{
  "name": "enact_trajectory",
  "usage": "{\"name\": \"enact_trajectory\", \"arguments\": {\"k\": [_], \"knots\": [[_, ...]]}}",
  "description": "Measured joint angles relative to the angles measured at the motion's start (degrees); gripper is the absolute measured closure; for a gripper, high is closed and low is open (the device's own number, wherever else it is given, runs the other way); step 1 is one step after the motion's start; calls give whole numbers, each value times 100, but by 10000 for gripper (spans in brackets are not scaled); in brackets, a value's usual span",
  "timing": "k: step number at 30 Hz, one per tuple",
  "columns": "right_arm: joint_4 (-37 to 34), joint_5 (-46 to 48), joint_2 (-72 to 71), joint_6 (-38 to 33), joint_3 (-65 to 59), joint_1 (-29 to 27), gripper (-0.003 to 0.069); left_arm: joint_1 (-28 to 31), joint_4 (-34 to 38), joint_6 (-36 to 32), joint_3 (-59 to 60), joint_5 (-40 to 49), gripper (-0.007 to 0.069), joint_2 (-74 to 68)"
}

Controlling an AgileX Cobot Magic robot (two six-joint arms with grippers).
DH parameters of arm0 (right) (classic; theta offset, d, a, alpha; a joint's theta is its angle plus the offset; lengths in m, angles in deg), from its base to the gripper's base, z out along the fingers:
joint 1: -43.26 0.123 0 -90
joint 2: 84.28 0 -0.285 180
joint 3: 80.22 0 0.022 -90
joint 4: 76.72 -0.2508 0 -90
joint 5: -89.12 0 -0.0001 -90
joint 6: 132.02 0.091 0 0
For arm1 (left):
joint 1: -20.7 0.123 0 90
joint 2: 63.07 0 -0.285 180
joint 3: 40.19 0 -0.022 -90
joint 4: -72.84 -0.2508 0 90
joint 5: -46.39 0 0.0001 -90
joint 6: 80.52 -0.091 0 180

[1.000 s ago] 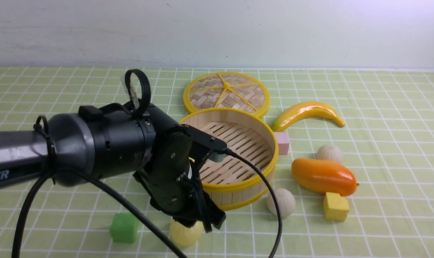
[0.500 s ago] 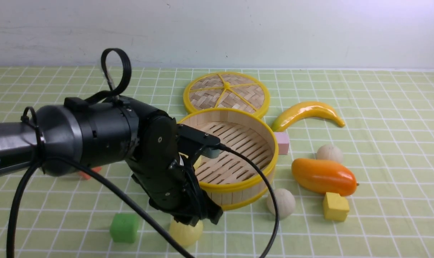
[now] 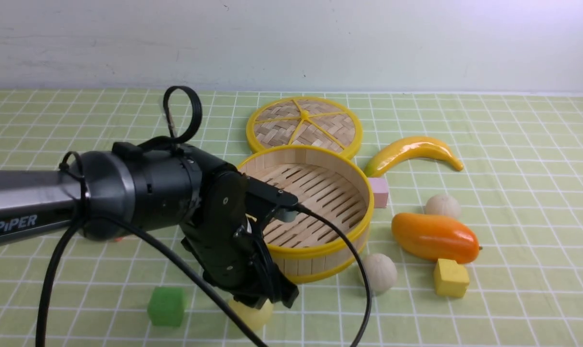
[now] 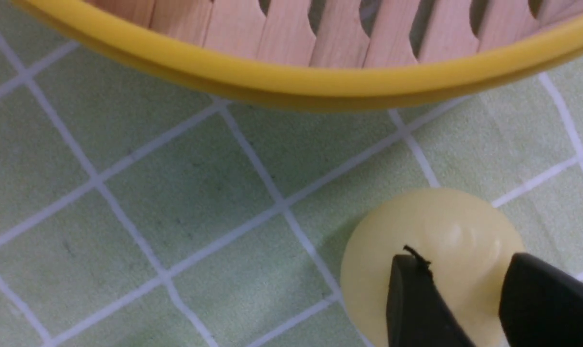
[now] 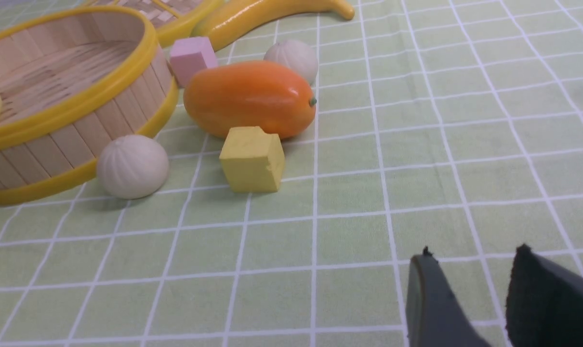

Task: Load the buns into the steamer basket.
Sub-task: Use the left arm to grab a steamed stuffed bun

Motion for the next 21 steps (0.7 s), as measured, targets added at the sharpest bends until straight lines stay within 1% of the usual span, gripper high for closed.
{"name": "enact_trajectory", "arguments": {"k": [5,10,12,15,16,17,21], "knots": [[0,0,0,0,0,0,420,0,-5,0,0,-30,370,-119],[0,0,0,0,0,0,420,0,-23,0,-12,-36,401,-204],[0,0,0,0,0,0,420,0,-16,0,-17,-33,454,-204],[0,0,0,5,0,0,420,0,2,3,-17,0,583,-193],[0,0,0,5,0,0,420,0,2,3,-17,0,583,-193],[0,0,0,5,0,0,420,0,9,3,-57,184,634,-162],[0,0,0,5,0,0,420,-7,223,3,-262,830,638,134]]}}
